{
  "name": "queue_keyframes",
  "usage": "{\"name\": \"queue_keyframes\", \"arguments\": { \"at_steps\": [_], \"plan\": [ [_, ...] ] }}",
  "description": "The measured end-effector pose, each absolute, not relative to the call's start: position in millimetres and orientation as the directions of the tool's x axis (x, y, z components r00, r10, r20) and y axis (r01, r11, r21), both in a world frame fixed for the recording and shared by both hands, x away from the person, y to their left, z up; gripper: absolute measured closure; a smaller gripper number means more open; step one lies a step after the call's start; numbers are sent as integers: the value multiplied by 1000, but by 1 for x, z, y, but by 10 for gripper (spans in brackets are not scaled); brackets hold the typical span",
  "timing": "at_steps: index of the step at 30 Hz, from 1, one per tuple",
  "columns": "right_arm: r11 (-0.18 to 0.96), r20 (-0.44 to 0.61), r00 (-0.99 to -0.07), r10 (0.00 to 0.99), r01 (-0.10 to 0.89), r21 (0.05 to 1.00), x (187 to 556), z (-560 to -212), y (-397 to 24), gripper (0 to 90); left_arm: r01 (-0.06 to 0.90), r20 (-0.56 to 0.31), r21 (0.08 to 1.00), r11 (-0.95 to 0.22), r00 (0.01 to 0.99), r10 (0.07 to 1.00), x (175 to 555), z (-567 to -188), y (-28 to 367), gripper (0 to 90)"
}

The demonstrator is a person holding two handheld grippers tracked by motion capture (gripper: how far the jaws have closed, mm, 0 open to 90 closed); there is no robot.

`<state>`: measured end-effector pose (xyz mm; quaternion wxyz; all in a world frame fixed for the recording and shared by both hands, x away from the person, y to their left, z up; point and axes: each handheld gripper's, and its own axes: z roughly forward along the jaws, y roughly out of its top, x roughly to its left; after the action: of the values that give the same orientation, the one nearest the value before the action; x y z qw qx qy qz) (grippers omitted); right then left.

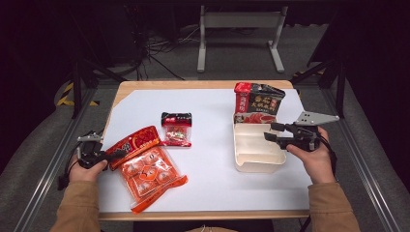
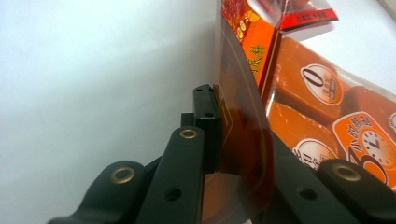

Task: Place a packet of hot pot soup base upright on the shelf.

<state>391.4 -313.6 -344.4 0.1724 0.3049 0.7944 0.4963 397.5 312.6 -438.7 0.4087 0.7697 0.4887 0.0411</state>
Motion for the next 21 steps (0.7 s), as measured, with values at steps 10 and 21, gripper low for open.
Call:
{"name": "queue_keyframes", "arguments": {
  "at_steps": [10, 21],
  "plan": [
    [303, 37, -751, 659, 310, 901, 390, -343, -314, 490, 689, -349, 716, -112, 492, 797, 385, -415, 319, 898],
    [298, 31, -755, 654, 295, 908, 388, -339, -313, 500, 605, -325, 793, -72, 520, 790, 371, -386, 320, 899]
  ]
}}
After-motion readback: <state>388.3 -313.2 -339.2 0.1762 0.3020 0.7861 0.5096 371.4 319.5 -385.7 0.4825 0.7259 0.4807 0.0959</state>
